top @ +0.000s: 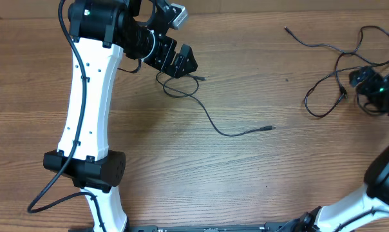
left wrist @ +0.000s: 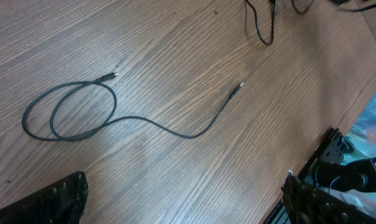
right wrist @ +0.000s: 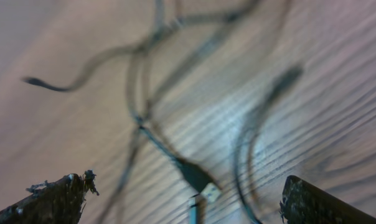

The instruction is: Untangle cables

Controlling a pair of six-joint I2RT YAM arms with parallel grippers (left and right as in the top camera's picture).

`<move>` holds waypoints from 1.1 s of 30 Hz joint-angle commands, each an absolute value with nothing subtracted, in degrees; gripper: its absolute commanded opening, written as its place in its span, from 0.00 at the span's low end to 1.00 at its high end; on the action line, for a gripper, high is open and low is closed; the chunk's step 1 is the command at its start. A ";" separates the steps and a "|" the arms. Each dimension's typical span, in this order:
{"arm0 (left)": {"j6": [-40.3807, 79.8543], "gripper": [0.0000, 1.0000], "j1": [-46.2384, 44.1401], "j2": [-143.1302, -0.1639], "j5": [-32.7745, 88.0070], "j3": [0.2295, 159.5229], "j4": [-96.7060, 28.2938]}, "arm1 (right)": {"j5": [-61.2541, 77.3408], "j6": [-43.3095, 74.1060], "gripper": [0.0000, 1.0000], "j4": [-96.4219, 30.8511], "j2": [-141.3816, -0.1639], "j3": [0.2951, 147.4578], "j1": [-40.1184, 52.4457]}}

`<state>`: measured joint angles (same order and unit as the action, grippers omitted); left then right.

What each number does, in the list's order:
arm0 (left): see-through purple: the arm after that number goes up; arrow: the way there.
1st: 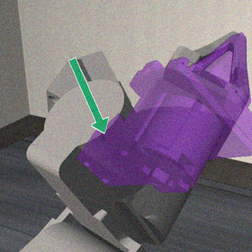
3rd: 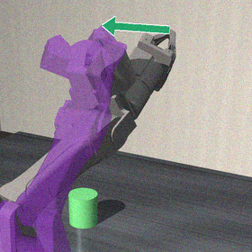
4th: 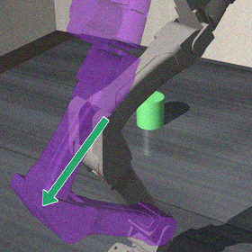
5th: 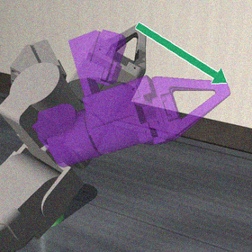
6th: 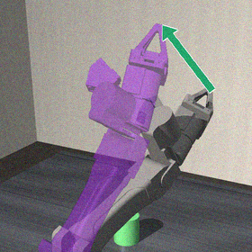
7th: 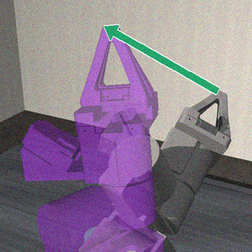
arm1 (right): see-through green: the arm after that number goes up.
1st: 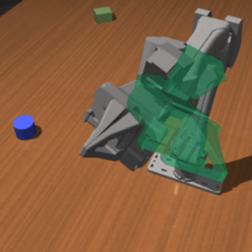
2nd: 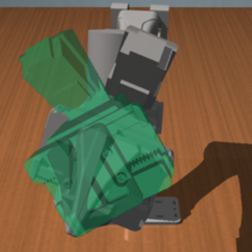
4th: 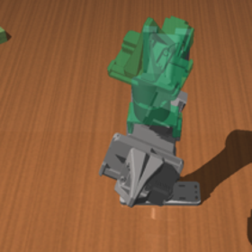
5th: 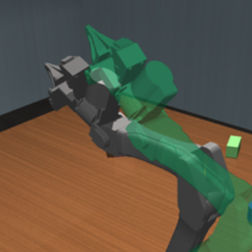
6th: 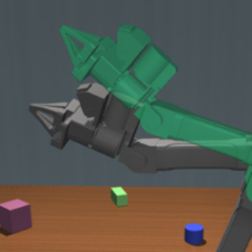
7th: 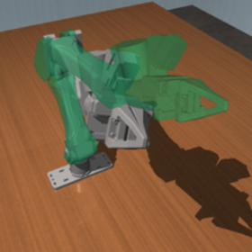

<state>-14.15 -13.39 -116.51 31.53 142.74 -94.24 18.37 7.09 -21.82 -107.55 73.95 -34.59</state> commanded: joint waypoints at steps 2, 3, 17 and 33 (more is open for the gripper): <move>-15.44 1.00 -12.99 -116.90 32.42 142.45 -94.06 | 19.40 1.08 1.00 -27.73 -96.16 76.34 -31.18; -15.44 0.99 -12.99 -116.90 32.40 142.45 -94.06 | 19.40 0.01 1.00 -29.15 -95.18 76.34 -30.26; -15.44 0.99 -12.99 -116.90 32.40 142.45 -94.06 | 16.23 -1.85 1.00 -47.03 -93.71 76.14 -9.50; -15.44 0.99 -12.99 -116.90 32.42 142.43 -94.06 | 15.46 -2.04 1.00 -49.56 -107.83 76.01 -7.44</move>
<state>-14.15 -13.39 -116.51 31.53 142.74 -94.24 16.27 -1.56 -50.28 -106.87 75.64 -7.66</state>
